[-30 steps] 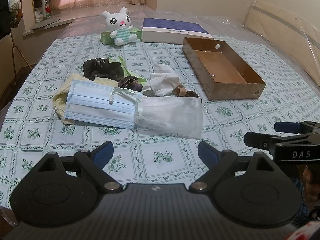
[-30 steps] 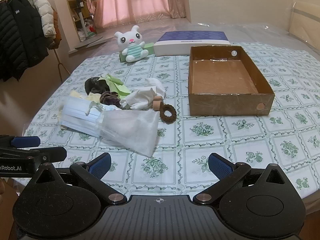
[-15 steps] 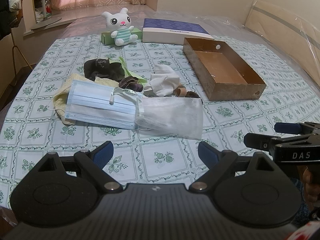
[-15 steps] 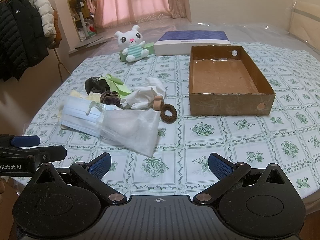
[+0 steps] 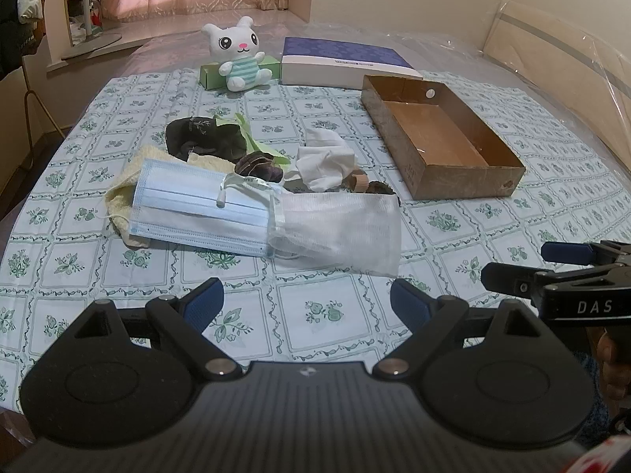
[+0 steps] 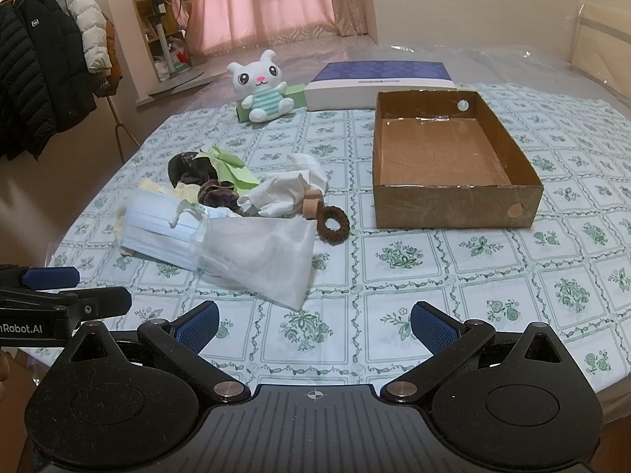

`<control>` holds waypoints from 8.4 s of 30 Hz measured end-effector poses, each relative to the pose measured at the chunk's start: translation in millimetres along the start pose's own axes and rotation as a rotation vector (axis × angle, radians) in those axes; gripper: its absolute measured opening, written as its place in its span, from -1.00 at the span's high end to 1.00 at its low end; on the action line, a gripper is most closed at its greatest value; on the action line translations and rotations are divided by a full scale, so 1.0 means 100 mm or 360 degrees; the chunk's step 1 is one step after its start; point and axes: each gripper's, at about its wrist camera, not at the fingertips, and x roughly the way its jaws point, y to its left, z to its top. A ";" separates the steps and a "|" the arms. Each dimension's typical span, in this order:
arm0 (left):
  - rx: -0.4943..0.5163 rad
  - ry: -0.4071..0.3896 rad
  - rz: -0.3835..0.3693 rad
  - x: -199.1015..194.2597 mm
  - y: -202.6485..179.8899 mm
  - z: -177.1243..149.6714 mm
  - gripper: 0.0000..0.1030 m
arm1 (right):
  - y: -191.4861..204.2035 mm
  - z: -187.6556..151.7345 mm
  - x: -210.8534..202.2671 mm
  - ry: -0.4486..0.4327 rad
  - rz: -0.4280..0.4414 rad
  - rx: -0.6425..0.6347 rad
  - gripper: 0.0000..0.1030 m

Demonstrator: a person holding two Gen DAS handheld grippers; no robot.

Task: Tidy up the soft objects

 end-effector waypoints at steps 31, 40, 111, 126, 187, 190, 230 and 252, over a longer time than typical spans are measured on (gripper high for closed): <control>0.0084 0.0002 -0.0036 0.31 0.00 0.00 -0.72 | -0.15 0.02 0.16 -0.0049 0.0034 0.0034 -1.00; 0.0190 -0.0033 -0.0067 0.64 0.03 0.03 -0.64 | -0.32 0.03 0.36 -0.0046 0.0013 0.0085 -1.00; 0.0657 0.0087 -0.0281 1.50 -0.35 0.06 0.82 | -0.98 0.01 0.68 0.0064 -0.0160 0.0319 -0.99; 0.0410 0.0030 -0.0316 1.13 -0.09 0.06 0.90 | -0.83 0.04 0.68 0.0043 -0.0079 0.0262 -0.93; 0.0221 -0.0293 -0.0399 1.56 -0.90 1.49 0.90 | -1.32 1.07 0.95 -0.0368 -0.0062 0.0064 0.64; 0.0203 -0.0258 -0.0439 1.77 -1.12 1.62 0.89 | -1.50 1.13 0.99 -0.0370 -0.0104 0.0079 0.64; -0.0016 0.0080 -0.0622 2.56 -1.38 1.95 0.06 | -2.13 1.11 1.16 -0.0304 -0.0153 0.0303 -0.09; -0.0299 0.0183 -0.0699 2.44 -0.73 1.47 0.11 | -1.98 0.83 0.93 -0.0312 -0.0132 0.0361 -0.09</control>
